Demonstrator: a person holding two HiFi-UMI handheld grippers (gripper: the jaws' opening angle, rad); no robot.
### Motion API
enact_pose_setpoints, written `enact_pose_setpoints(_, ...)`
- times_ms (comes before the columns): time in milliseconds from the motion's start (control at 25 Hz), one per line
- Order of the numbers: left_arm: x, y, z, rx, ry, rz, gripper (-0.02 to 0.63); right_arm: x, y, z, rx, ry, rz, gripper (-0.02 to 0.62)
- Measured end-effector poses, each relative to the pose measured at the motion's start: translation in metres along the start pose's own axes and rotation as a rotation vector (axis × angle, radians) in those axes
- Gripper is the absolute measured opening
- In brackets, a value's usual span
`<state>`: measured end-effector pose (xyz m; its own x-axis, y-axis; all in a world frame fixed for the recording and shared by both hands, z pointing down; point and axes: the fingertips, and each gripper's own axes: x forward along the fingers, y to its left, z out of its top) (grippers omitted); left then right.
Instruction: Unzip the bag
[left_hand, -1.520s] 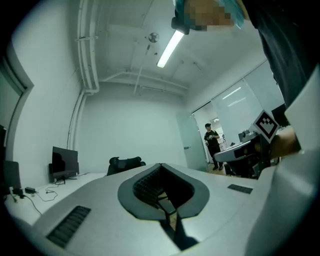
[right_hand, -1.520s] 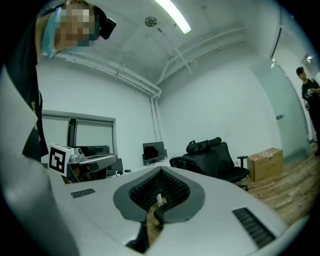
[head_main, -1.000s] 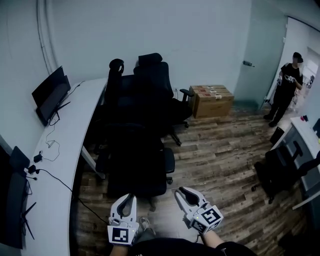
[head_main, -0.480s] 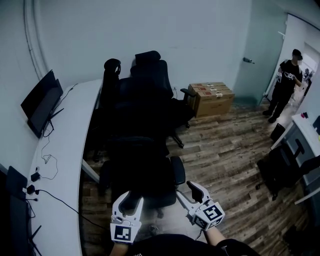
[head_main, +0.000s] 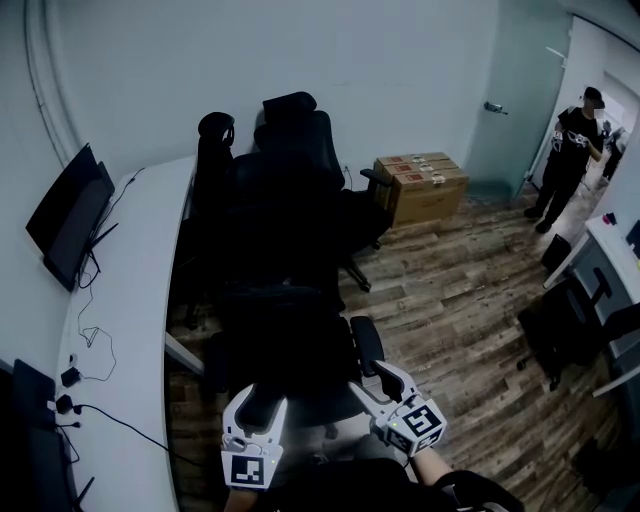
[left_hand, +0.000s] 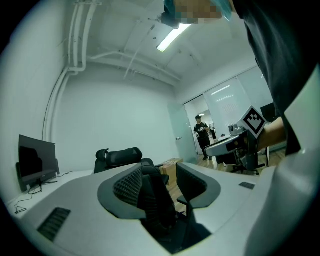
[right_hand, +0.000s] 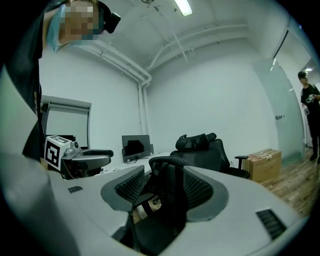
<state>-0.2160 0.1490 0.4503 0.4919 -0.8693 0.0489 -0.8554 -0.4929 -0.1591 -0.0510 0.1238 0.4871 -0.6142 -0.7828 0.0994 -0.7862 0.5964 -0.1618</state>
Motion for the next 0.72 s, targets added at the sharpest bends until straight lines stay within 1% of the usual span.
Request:
enact_pose_setpoints(160, 0.021, 0.010, -0.009, 0.025, 0.028, 0.043, 0.218, 0.028, -0.029, 0.000, -0.023, 0.020, 0.030, 0.221)
enact_pose_setpoints(320, 0.050, 0.020, -0.011, 0.013, 0.064, 0.128, 0.222, 0.062, -0.070, 0.002, -0.072, 0.044, 0.085, 0.221)
enact_pose_setpoints(440, 0.078, 0.023, -0.003, 0.022, 0.068, 0.184, 0.225, 0.089, -0.097, 0.005, -0.114, 0.075, 0.143, 0.221)
enact_pose_setpoints(600, 0.122, 0.022, -0.001, 0.102, 0.098, 0.212, 0.230, 0.126, -0.127, 0.004, -0.170, 0.109, 0.229, 0.221)
enact_pose_setpoints(720, 0.158, 0.019, -0.005, 0.180, 0.129, 0.207, 0.233, 0.151, -0.150, -0.002, -0.208, 0.120, 0.290, 0.221)
